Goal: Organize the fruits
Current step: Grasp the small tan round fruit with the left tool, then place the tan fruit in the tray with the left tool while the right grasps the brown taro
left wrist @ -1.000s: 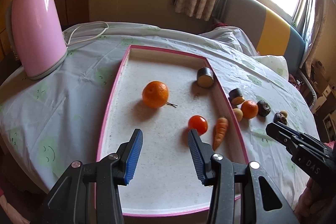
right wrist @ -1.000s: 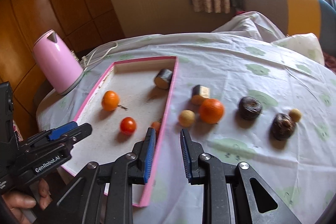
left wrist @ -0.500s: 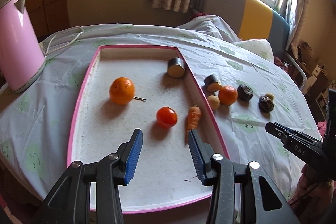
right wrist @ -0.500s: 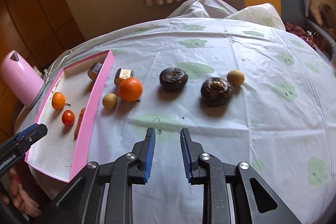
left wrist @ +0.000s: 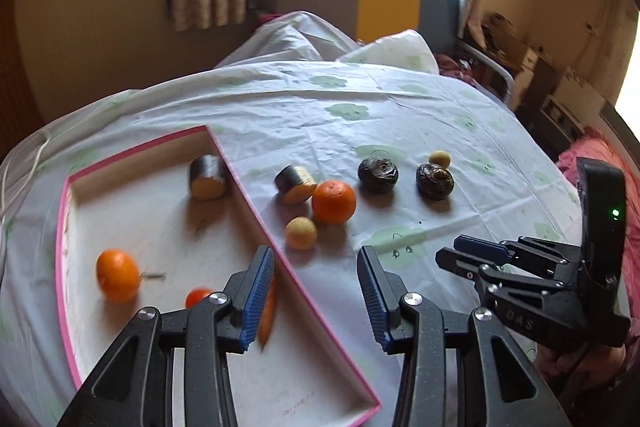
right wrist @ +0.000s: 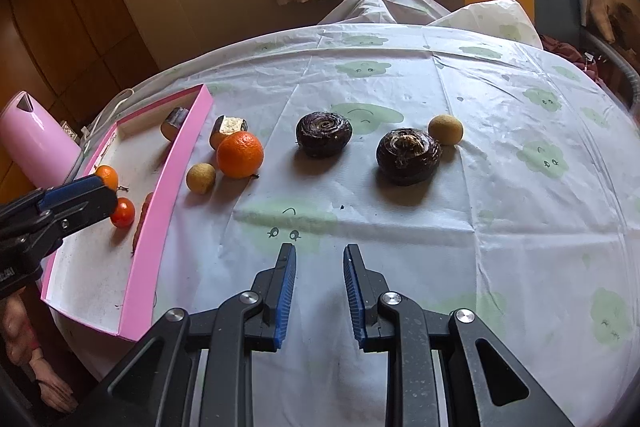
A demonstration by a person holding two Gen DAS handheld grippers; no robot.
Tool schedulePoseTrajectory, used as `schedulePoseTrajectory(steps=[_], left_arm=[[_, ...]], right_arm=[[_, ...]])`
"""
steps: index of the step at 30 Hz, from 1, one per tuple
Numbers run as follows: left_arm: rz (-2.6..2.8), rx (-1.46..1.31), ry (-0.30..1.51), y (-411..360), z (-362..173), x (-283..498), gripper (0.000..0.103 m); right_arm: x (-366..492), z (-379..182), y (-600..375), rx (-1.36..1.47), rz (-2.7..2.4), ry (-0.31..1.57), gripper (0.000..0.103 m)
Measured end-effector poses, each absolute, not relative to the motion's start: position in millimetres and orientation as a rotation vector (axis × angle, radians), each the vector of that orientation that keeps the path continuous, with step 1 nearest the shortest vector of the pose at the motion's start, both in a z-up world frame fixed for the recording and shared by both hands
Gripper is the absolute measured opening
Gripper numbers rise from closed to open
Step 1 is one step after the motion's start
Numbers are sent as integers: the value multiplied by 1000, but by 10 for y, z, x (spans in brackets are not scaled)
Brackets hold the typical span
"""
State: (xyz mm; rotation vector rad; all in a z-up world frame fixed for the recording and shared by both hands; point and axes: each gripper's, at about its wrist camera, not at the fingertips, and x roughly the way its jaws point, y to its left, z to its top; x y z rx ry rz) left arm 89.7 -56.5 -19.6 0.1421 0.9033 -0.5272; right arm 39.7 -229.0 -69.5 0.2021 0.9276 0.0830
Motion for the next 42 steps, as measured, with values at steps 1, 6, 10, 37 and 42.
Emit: schedulePoseTrajectory(steps=[1, 6, 10, 37, 42], left_arm=[[-541, 169, 910, -619, -215, 948, 44], [-588, 296, 956, -815, -344, 1170, 44], [-600, 361, 1000, -895, -499, 1304, 44], [-608, 106, 936, -918, -499, 615, 24], [-607, 106, 967, -1057, -638, 500, 24]], right_arm=[[395, -697, -2297, 204, 83, 926, 33], [398, -707, -2337, 222, 79, 926, 34], [413, -721, -2372, 237, 79, 927, 34], [465, -764, -2717, 292, -1, 925, 34], [652, -732, -2853, 281, -13, 916, 60]])
